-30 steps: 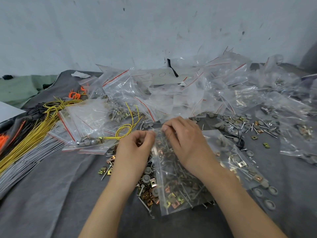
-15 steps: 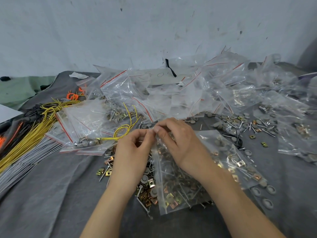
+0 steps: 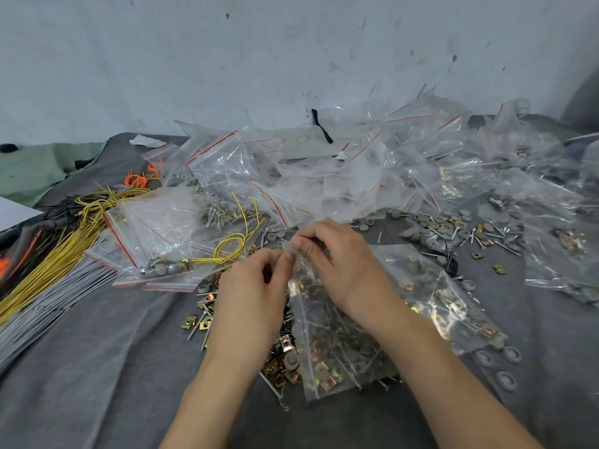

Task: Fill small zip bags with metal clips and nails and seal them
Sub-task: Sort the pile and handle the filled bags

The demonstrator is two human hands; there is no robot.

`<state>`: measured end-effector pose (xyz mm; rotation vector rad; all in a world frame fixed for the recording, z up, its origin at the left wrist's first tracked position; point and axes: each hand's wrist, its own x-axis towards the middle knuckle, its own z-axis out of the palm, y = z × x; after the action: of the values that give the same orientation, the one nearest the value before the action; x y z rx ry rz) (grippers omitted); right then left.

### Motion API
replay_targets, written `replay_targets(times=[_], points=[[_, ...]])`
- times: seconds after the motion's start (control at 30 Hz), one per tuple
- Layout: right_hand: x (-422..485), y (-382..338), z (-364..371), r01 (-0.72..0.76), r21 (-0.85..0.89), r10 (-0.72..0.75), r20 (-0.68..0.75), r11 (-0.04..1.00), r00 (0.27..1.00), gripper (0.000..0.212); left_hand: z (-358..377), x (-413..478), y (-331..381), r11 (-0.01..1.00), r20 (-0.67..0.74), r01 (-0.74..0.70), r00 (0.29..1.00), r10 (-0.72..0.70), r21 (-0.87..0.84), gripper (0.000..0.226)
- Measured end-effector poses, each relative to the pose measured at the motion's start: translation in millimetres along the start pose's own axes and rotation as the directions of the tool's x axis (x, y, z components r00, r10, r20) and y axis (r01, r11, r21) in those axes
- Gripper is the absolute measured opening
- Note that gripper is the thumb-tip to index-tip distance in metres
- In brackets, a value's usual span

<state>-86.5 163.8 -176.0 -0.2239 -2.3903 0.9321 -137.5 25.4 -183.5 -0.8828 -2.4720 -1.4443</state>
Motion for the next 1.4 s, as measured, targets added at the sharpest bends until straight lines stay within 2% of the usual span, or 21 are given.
replay_targets(times=[0.33, 0.57, 0.77, 0.93, 1.17, 1.4], points=[[2, 2, -1, -0.051, 0.068, 0.046, 0.072, 0.996, 0.996, 0.019, -5, 0, -1, 0.999, 0.072, -0.032, 0.997, 0.031, 0.008, 0.039], [0, -1, -4, -0.083, 0.126, 0.076, 0.060, 0.989, 0.995, 0.019, -2, 2, 2, 0.985, 0.130, 0.108, 0.987, -0.091, -0.137, 0.039], [-3, -4, -7, -0.091, 0.128, 0.091, 0.001, 0.988, 0.996, 0.022, -4, 1, 3, 0.972, 0.244, 0.147, 0.965, -0.100, -0.182, 0.034], [-2, -5, -8, -0.113, 0.180, 0.121, -0.032, 0.977, 0.992, 0.022, -5, 1, 4, 0.914, 0.320, 0.264, 0.933, -0.161, -0.309, 0.027], [-1, -3, -12, -0.123, 0.271, 0.124, 0.014, 0.955, 0.992, 0.019, -4, 1, 9, 0.886, 0.287, 0.238, 0.950, -0.126, -0.399, 0.023], [0, 4, -16, -0.163, 0.419, 0.163, 0.038, 0.893, 0.986, 0.009, -3, -1, 13, 0.846, 0.352, 0.290, 0.927, -0.132, -0.447, 0.027]])
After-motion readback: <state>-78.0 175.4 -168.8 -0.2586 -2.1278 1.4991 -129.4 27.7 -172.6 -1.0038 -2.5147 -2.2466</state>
